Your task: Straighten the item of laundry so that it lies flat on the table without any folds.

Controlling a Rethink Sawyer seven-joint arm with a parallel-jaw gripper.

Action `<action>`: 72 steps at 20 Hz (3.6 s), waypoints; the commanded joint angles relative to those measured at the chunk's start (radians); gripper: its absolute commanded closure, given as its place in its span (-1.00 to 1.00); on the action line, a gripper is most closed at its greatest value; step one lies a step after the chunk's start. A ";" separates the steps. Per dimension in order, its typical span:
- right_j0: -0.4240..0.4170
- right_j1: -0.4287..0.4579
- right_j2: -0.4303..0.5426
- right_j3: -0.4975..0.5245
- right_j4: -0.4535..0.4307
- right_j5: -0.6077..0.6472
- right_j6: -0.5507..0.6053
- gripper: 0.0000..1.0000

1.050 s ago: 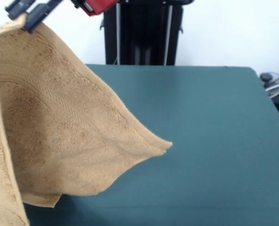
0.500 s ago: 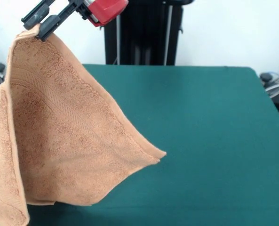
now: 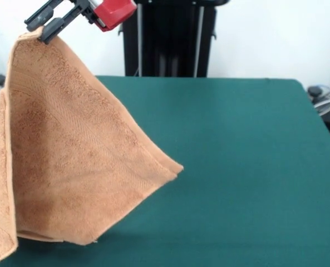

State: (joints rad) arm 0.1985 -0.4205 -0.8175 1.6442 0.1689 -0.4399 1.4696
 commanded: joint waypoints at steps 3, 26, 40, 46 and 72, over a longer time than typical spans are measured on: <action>-0.006 -0.022 0.112 0.195 0.041 -0.104 0.316 1.00; -0.108 0.097 0.226 0.389 0.075 -0.550 0.452 1.00; -0.176 0.259 0.315 0.367 0.122 -0.795 0.552 1.00; -0.189 0.284 0.331 0.367 0.136 -0.844 0.569 1.00; -0.278 0.406 0.406 0.390 0.154 -1.064 0.602 1.00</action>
State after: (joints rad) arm -0.0571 -0.0567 -0.5600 2.0343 0.2810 -1.4526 1.7304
